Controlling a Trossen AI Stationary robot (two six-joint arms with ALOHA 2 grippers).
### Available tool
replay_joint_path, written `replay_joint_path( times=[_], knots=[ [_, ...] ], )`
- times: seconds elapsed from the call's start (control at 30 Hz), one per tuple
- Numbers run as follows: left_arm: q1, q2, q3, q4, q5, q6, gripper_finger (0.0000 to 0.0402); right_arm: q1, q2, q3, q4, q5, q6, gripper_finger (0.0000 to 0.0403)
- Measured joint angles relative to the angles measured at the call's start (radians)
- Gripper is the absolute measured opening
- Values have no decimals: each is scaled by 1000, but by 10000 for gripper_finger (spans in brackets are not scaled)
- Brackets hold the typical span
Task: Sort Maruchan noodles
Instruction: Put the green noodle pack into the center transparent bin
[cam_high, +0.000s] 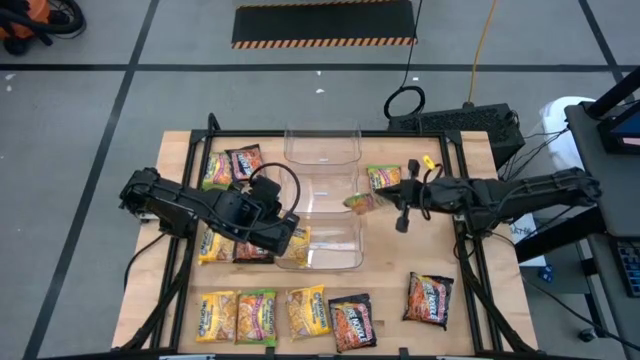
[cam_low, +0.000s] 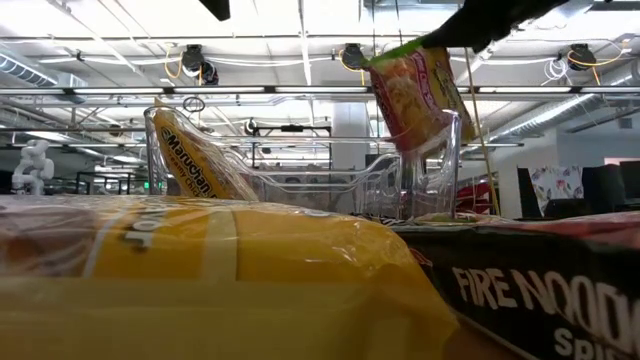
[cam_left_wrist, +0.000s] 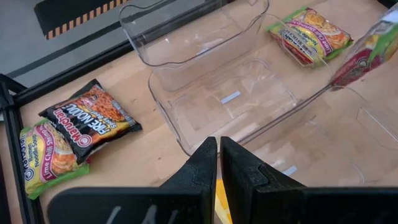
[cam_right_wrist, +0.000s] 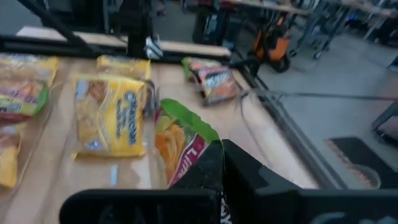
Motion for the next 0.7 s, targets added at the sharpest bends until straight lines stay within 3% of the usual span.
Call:
replay_joint_path(
  times=[0.37, 0.7],
  knots=[
    [0, 0, 0, 0, 0, 0, 28, -119, 13, 0, 221, -37, -26, 0],
    [0, 0, 0, 1, 0, -4, 28, -229, 172, 0, 435, -327, -17, 0]
  ],
)
